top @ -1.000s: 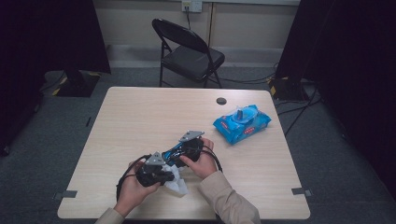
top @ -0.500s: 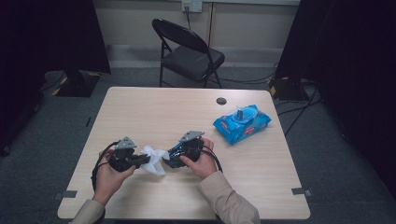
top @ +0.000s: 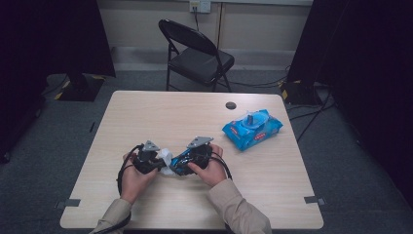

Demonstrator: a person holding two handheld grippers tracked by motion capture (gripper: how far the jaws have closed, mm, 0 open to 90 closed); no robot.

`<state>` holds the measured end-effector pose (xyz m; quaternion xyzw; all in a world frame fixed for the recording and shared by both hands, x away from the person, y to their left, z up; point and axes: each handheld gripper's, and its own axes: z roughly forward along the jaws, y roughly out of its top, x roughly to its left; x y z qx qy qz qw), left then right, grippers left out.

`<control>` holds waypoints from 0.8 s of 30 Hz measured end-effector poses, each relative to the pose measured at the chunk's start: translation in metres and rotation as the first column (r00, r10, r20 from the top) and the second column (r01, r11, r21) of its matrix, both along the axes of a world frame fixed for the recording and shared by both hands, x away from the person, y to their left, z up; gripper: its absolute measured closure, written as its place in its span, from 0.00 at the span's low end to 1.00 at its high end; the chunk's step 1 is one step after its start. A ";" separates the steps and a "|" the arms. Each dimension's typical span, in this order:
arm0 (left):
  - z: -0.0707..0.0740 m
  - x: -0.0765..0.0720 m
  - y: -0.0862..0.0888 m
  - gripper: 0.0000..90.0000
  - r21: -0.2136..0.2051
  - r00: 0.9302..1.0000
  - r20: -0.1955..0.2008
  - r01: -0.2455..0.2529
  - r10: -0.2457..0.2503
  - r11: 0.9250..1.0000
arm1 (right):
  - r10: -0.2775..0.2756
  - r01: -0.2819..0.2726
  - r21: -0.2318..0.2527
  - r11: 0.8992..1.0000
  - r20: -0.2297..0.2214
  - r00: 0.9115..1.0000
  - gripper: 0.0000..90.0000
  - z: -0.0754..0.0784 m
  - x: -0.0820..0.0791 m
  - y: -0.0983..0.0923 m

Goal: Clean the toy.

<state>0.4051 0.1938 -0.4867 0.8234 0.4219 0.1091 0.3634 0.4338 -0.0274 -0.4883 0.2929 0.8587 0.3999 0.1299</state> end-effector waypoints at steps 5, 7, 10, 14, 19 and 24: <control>-0.007 -0.003 -0.002 0.94 -0.009 1.000 -0.004 0.021 -0.021 1.000 | 0.003 -0.003 -0.006 1.000 -0.003 1.000 0.08 0.001 0.000 0.001; -0.007 -0.004 -0.004 0.94 0.004 1.000 0.003 0.027 -0.027 1.000 | 0.003 -0.003 -0.005 1.000 -0.003 1.000 0.08 0.001 0.001 0.001; -0.007 -0.004 -0.003 0.94 0.004 0.999 0.002 0.033 -0.033 0.999 | 0.002 -0.002 -0.008 1.000 -0.004 1.000 0.08 0.001 0.001 0.001; -0.006 -0.006 -0.004 0.94 0.002 0.999 -0.007 0.045 -0.045 0.999 | 0.001 -0.001 -0.010 1.000 -0.008 1.000 0.08 0.001 0.001 0.001; -0.006 -0.011 -0.005 0.94 -0.001 0.998 -0.018 0.065 -0.065 0.998 | 0.003 -0.003 -0.007 1.000 -0.005 1.000 0.08 0.001 0.001 0.001; -0.006 -0.018 -0.006 0.94 -0.012 0.997 -0.026 0.073 -0.073 0.997 | 0.003 -0.003 -0.005 1.000 -0.004 1.000 0.08 0.001 0.000 0.001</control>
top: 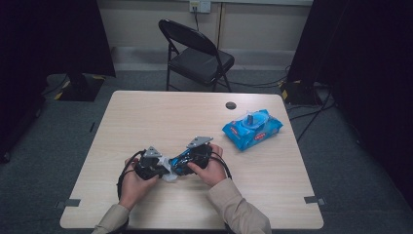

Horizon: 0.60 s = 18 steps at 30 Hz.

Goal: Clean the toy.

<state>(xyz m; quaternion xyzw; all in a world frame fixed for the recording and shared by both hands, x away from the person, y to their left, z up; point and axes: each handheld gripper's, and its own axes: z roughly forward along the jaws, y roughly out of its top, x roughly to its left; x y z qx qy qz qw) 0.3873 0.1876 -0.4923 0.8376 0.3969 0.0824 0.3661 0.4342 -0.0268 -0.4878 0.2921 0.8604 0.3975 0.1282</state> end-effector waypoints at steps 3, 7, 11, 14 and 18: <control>0.000 -0.003 0.000 0.95 -0.005 1.000 -0.011 0.013 -0.013 1.000 | 0.000 0.000 0.000 1.000 0.000 1.000 0.08 0.000 0.000 0.000; 0.001 -0.009 -0.005 0.94 -0.001 1.000 -0.015 0.024 -0.024 1.000 | 0.000 0.000 0.000 1.000 0.001 1.000 0.08 0.000 0.000 0.000; 0.000 -0.012 -0.005 0.94 -0.018 0.999 -0.023 0.028 -0.029 0.999 | -0.001 0.001 0.001 1.000 0.003 1.000 0.08 0.000 0.000 0.000; 0.000 -0.015 -0.008 0.94 -0.033 0.998 -0.038 0.045 -0.046 0.998 | 0.000 0.000 0.001 1.000 0.003 1.000 0.08 0.000 0.000 0.000; 0.001 -0.020 -0.017 0.94 -0.033 0.996 -0.043 0.079 -0.080 0.996 | -0.002 0.002 0.002 1.000 0.002 1.000 0.08 0.000 0.000 0.000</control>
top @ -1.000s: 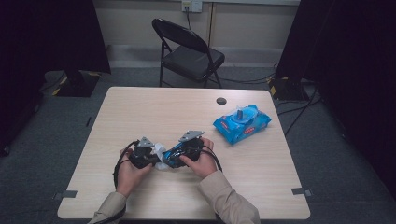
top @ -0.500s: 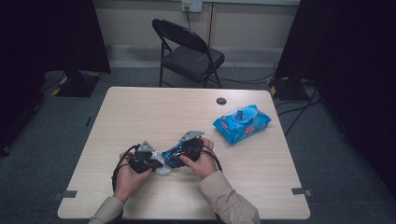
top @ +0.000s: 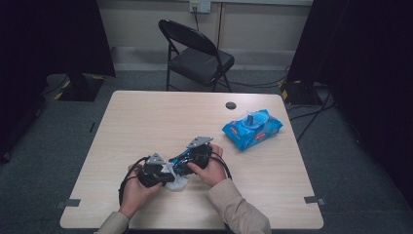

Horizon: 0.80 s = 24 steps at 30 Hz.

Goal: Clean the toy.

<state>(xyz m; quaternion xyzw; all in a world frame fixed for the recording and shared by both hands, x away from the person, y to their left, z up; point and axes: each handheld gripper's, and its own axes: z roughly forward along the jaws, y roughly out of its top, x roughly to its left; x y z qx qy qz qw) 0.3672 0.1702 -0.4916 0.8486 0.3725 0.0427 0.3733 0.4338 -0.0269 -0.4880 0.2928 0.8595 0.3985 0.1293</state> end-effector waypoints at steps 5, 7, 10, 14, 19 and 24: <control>-0.001 -0.006 -0.013 0.94 -0.009 0.999 -0.002 0.046 -0.046 0.999 | -0.002 0.002 0.001 1.000 0.001 1.000 0.08 0.000 0.000 0.000; 0.000 -0.007 -0.015 0.94 -0.007 0.998 -0.001 0.059 -0.059 0.998 | -0.003 0.003 0.002 1.000 0.001 1.000 0.08 0.000 0.000 0.000; 0.002 -0.011 -0.018 0.94 -0.013 0.996 -0.002 0.085 -0.085 0.996 | -0.003 0.003 0.001 1.000 0.001 1.000 0.08 0.000 0.000 0.000; 0.007 -0.014 -0.018 0.94 -0.029 0.993 0.003 0.115 -0.115 0.993 | -0.001 0.001 0.000 1.000 -0.001 1.000 0.08 0.000 0.000 0.000; 0.021 -0.018 -0.007 0.94 -0.049 0.993 0.010 0.116 -0.116 0.992 | 0.000 0.000 0.000 1.000 0.001 1.000 0.08 0.000 0.000 0.000; 0.035 -0.017 0.011 0.94 -0.073 0.996 0.033 0.086 -0.084 0.994 | -0.002 0.002 -0.008 1.000 -0.008 1.000 0.08 0.001 0.000 0.001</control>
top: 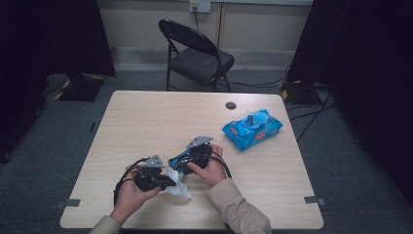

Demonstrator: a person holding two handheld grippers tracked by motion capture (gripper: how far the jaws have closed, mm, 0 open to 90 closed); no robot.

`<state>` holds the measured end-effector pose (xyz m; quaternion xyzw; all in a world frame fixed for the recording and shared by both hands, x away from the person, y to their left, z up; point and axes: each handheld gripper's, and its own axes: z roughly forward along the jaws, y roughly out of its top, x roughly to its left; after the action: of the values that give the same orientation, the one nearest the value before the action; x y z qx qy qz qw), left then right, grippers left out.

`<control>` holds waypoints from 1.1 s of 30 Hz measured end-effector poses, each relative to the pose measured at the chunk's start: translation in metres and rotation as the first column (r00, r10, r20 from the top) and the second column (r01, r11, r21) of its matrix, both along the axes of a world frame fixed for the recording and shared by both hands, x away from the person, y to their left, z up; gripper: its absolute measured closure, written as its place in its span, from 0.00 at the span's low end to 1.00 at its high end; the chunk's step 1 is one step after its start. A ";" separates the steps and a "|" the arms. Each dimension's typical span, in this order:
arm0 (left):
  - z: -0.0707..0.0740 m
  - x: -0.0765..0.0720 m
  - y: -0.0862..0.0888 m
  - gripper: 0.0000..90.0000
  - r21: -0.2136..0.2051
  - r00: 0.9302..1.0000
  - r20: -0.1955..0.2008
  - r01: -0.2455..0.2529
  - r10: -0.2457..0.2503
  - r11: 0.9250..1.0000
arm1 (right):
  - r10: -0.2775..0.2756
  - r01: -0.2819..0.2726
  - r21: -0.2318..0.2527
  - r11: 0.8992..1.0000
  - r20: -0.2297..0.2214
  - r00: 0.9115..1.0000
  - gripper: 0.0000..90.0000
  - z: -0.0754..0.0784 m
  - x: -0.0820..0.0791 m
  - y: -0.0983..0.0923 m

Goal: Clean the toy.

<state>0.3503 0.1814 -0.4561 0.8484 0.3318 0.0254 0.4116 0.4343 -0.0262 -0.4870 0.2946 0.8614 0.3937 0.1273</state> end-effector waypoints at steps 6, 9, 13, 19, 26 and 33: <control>0.018 0.010 0.023 0.93 -0.022 0.997 0.037 -0.066 0.067 0.998 | 0.003 -0.003 0.004 1.000 0.007 1.000 0.08 -0.001 0.000 0.000; 0.023 0.019 0.030 0.93 -0.016 0.994 0.049 -0.099 0.099 0.995 | 0.003 -0.003 -0.001 1.000 0.002 1.000 0.08 0.000 0.000 0.000; 0.023 0.034 0.038 0.93 0.007 0.988 0.056 -0.143 0.142 0.990 | 0.003 -0.003 0.001 1.000 0.003 1.000 0.08 0.000 0.000 0.000; 0.013 0.059 0.046 0.93 0.034 0.979 0.036 -0.202 0.201 0.979 | 0.006 -0.006 0.002 1.000 0.003 1.000 0.08 0.000 0.001 -0.001; -0.005 0.079 0.045 0.93 0.075 0.968 0.005 -0.250 0.250 0.965 | 0.013 -0.013 0.004 1.000 0.004 1.000 0.08 -0.001 0.001 -0.001; -0.014 0.088 0.029 0.92 0.076 0.973 -0.003 -0.231 0.232 0.970 | 0.014 -0.014 0.010 1.000 0.008 1.000 0.08 -0.001 0.001 -0.001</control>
<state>0.4386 0.2105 -0.4704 0.8189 0.4296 0.0805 0.3718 0.4354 -0.0273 -0.4881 0.2877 0.8610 0.3999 0.1266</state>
